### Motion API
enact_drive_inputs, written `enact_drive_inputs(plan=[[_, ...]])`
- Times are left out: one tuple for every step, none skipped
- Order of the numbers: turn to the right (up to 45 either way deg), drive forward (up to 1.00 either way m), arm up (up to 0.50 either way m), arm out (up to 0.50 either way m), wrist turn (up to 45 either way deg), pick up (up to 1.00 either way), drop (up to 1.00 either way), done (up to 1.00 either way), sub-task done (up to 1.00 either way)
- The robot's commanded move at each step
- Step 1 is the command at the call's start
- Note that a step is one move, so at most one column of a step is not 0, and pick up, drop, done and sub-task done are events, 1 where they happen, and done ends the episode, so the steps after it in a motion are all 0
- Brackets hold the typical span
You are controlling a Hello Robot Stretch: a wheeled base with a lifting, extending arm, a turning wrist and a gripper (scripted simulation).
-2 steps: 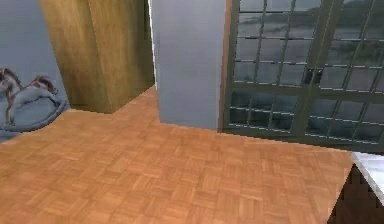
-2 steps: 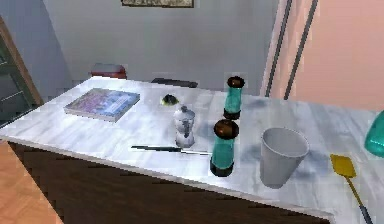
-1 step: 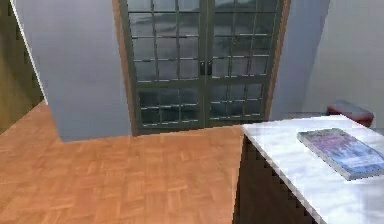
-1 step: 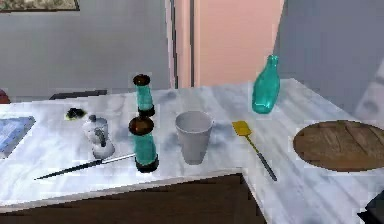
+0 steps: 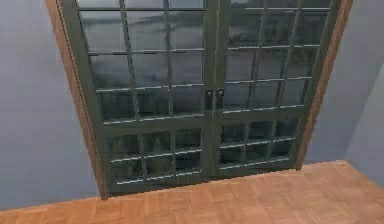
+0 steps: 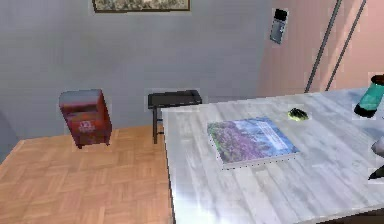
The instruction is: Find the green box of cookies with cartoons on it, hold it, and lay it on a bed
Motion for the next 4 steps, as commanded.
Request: enact_drive_inputs(plan=[[33.0,0.00,0.00,0.00,0.0,0.00,0.00,0.00,0.00],[3.0,0.00,0.00,0.00,0.0,0.00,0.00,0.00,0.00],[0.0,0.20,0.00,0.00,0.0,0.00,0.00,0.00,0.00],[39.0,0.00,0.00,0.00,0.0,0.00,0.00,0.00,0.00]])
